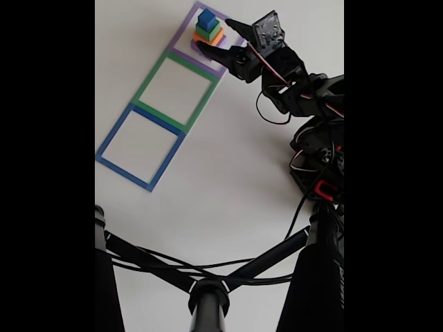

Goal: Tower of hanoi

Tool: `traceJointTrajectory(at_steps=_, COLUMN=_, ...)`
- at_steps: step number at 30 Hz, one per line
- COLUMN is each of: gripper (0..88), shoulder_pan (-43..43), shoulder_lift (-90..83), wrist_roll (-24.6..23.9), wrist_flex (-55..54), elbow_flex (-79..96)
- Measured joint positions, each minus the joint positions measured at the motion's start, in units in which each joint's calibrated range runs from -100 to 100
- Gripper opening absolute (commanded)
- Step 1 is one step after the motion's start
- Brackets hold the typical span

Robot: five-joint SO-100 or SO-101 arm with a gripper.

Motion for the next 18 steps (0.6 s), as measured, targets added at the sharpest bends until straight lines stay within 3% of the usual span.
traceJointTrajectory(at_steps=18, gripper=24.9, shoulder_pan=1.1, shoulder_lift=8.4, wrist_roll=0.0, wrist_flex=-1.4, elbow_flex=-9.1)
